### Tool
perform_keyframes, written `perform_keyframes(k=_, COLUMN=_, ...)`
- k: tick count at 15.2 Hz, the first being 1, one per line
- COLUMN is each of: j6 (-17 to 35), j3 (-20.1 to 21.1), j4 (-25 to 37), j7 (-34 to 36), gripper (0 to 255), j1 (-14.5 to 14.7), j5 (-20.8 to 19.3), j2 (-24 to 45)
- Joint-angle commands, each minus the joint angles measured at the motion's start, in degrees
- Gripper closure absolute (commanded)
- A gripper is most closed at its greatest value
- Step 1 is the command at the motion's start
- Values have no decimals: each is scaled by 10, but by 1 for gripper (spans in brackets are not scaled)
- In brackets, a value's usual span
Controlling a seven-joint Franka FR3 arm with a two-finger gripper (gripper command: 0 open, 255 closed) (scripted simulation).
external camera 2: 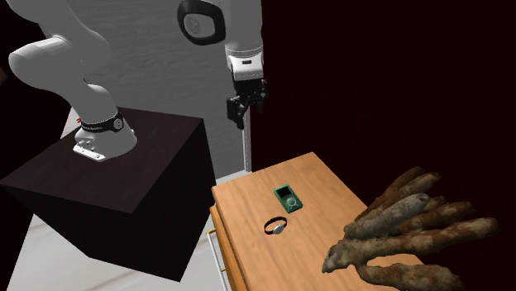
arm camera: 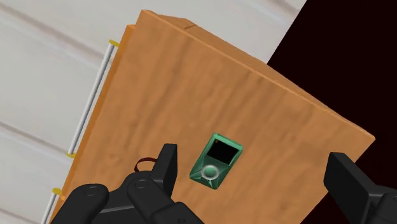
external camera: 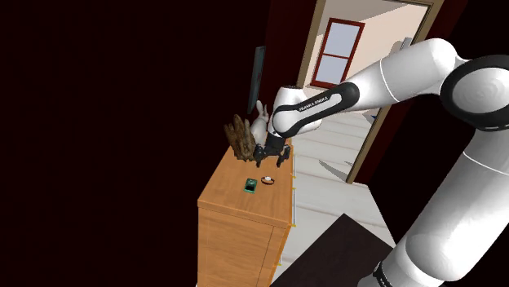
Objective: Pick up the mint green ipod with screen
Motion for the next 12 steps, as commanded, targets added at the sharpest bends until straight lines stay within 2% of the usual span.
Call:
perform_keyframes(k=1, j6=24, j3=-3, j4=19, j7=18, gripper=0, j1=-1, j5=-10, j2=45)
perform_keyframes(k=12, j6=79, j3=-39, j4=194, j7=95, gripper=0, j1=7, j5=-43, j2=285)
